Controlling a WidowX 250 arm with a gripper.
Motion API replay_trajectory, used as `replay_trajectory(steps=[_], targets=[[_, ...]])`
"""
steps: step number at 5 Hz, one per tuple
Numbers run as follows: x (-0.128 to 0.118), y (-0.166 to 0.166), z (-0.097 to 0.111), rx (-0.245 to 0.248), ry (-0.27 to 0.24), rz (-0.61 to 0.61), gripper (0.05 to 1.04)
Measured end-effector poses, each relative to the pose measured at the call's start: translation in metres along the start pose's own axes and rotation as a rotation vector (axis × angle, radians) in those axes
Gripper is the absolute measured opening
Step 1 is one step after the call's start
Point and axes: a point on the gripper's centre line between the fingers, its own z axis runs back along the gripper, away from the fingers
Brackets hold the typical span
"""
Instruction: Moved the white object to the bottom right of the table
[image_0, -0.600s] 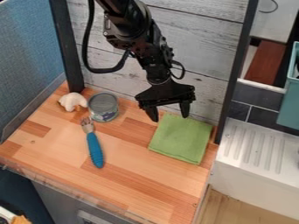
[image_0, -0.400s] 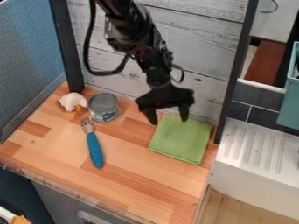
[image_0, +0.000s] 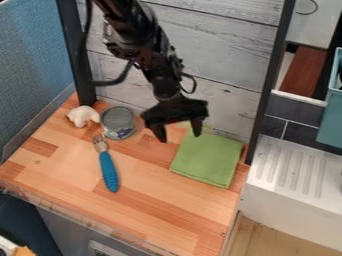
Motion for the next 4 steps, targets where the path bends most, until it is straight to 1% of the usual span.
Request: replay_trajectory(steps=[1, 2, 3, 4], targets=[[0.004, 0.01, 0.011, 0.037, -0.062, 0.042, 0.999], [0.021, 0.038, 0.031, 0.12, -0.191, 0.183, 0.999], [0.036, 0.069, 0.045, 0.168, -0.234, 0.28, 0.999], [0.053, 0.091, 0.054, 0.176, -0.267, 0.382, 0.999]])
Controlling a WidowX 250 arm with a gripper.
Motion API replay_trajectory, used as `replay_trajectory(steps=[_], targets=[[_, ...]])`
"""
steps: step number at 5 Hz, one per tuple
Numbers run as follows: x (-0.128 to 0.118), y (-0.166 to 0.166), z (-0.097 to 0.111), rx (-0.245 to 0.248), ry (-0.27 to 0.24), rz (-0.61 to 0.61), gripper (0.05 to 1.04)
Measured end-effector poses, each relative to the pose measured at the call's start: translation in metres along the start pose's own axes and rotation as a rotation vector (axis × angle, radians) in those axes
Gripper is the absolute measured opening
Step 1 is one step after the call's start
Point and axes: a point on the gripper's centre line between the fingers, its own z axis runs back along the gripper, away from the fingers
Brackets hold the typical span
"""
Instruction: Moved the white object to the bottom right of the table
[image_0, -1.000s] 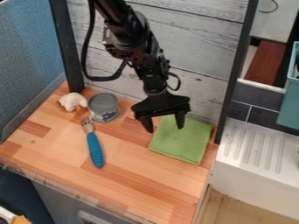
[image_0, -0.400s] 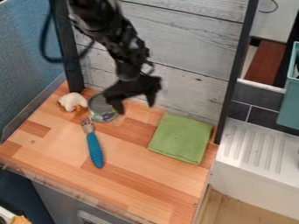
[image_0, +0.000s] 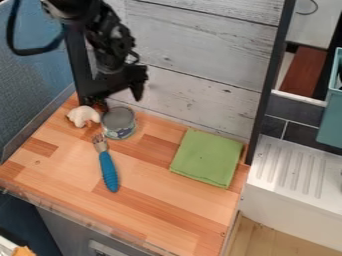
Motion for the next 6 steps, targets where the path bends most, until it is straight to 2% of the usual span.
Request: replay_trajectory(steps=[1, 2, 3, 4, 5, 6], targets=[[0.022, 0.013, -0.005, 0.045, -0.032, 0.07, 0.999], [0.038, 0.034, -0.018, 0.112, -0.044, 0.145, 0.999], [0.05, 0.049, -0.027, 0.147, -0.052, 0.212, 0.999], [0.055, 0.059, -0.038, 0.215, -0.067, 0.226, 0.999], [0.052, 0.062, -0.058, 0.243, -0.037, 0.237, 0.999], [0.048, 0.063, -0.073, 0.218, 0.01, 0.261, 0.999]])
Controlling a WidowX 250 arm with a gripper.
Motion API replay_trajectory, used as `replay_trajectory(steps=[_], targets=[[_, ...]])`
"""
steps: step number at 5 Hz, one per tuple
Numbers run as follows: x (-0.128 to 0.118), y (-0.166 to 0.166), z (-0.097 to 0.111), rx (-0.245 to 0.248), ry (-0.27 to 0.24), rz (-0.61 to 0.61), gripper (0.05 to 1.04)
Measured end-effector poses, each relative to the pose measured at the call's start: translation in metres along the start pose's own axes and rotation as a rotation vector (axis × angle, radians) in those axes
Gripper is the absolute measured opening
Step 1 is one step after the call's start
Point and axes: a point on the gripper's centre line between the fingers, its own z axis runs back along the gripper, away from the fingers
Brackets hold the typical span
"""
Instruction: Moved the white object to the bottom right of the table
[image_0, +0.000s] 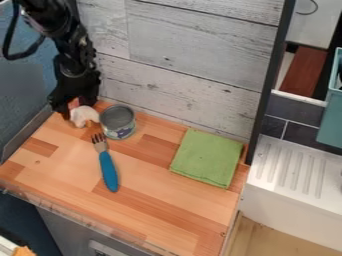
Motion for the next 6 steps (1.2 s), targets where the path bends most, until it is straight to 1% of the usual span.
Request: replay_trajectory(steps=[1, 2, 3, 4, 5, 6], targets=[[-0.005, -0.003, -0.014, -0.035, 0.046, 0.013, 0.999], [-0.003, -0.006, -0.023, -0.062, 0.075, 0.022, 0.948], [0.0, -0.006, -0.025, -0.077, 0.052, 0.015, 0.694], [-0.001, -0.007, -0.024, -0.078, 0.052, 0.012, 0.53], [-0.005, -0.005, -0.025, -0.076, 0.072, 0.011, 0.476], [-0.004, 0.004, -0.01, -0.044, 0.033, 0.031, 0.476]])
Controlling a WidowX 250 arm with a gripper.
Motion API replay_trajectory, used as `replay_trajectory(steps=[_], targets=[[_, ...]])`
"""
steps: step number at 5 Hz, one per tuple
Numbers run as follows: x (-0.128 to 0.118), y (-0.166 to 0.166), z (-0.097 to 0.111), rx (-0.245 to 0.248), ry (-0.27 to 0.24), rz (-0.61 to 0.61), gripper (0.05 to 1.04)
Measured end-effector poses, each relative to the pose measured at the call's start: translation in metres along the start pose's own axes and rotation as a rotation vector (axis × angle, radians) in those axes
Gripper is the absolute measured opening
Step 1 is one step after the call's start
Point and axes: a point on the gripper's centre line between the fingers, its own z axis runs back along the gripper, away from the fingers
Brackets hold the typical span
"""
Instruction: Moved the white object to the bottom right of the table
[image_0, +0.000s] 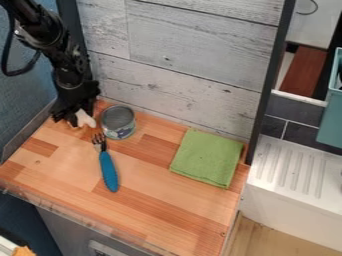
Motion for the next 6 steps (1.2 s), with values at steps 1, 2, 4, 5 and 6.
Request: replay_trajectory(steps=[1, 2, 4, 5, 6], targets=[[0.008, -0.008, 0.04, -0.063, -0.063, 0.001, 0.476], [0.0, -0.01, 0.067, -0.119, -0.06, -0.014, 0.476], [-0.081, -0.021, 0.1, -0.229, 0.056, -0.188, 0.476], [-0.122, -0.027, 0.11, -0.264, 0.079, -0.286, 0.476], [-0.162, -0.025, 0.111, -0.283, 0.116, -0.355, 0.476]])
